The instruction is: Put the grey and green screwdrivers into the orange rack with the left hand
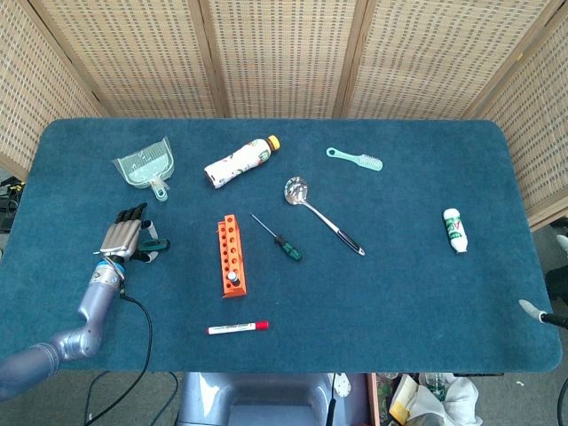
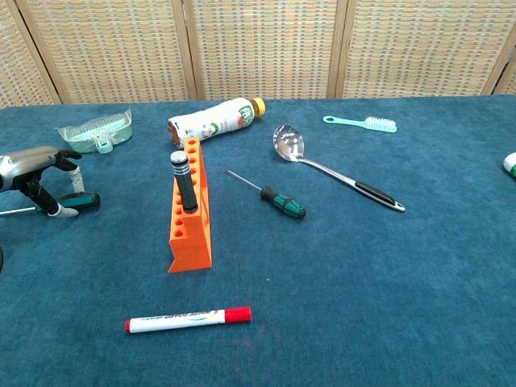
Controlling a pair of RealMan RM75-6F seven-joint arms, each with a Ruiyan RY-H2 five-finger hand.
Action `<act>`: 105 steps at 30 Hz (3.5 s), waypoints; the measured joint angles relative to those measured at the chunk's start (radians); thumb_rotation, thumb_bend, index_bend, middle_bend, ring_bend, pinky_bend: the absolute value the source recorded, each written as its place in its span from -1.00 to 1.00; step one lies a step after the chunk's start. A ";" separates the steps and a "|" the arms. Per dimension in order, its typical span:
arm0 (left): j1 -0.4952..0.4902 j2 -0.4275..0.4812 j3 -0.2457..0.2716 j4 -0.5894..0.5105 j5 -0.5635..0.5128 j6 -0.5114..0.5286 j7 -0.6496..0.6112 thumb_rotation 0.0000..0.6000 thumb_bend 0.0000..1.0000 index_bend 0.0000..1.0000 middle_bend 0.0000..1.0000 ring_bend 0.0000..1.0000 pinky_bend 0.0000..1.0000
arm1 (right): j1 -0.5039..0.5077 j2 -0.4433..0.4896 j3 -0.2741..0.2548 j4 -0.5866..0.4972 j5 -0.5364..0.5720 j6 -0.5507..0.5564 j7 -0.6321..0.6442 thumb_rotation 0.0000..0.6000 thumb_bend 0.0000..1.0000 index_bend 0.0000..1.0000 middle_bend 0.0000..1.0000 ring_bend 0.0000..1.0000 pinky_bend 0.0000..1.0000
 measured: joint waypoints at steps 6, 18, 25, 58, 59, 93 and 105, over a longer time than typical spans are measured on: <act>0.012 0.034 -0.014 -0.060 0.022 0.027 -0.025 1.00 -0.18 0.23 -1.00 -1.00 -1.00 | 0.000 0.001 0.000 -0.001 0.000 -0.001 0.001 1.00 -1.00 -0.96 -1.00 -1.00 -1.00; 0.085 0.269 -0.097 -0.421 0.162 0.097 -0.331 1.00 -0.07 0.25 -1.00 -1.00 -1.00 | 0.000 0.000 -0.002 -0.006 -0.003 0.001 -0.003 1.00 -1.00 -0.97 -1.00 -1.00 -1.00; 0.139 0.425 -0.140 -0.618 0.290 0.164 -0.508 1.00 -0.06 0.25 -1.00 -1.00 -1.00 | -0.001 -0.002 -0.004 -0.010 -0.006 0.004 -0.010 1.00 -1.00 -0.96 -1.00 -1.00 -1.00; -0.055 0.497 -0.246 -0.782 0.025 -0.034 -0.716 1.00 -0.03 0.25 -1.00 -1.00 -1.00 | 0.007 -0.003 0.005 0.006 0.020 -0.022 0.001 1.00 -1.00 -0.96 -1.00 -1.00 -1.00; -0.060 0.492 -0.247 -0.776 0.015 -0.037 -0.716 1.00 -0.03 0.25 -1.00 -1.00 -1.00 | 0.007 -0.003 0.006 0.007 0.020 -0.023 0.003 1.00 -1.00 -0.96 -1.00 -1.00 -1.00; -0.152 0.408 -0.228 -0.735 -0.122 -0.024 -0.563 1.00 -0.02 0.25 -1.00 -1.00 -1.00 | 0.009 0.000 0.014 0.024 0.034 -0.036 0.026 1.00 -1.00 -0.96 -1.00 -1.00 -1.00; -0.152 0.407 -0.225 -0.734 -0.141 -0.016 -0.539 1.00 -0.01 0.25 -1.00 -1.00 -1.00 | 0.008 0.000 0.014 0.026 0.031 -0.036 0.032 1.00 -1.00 -0.96 -1.00 -1.00 -1.00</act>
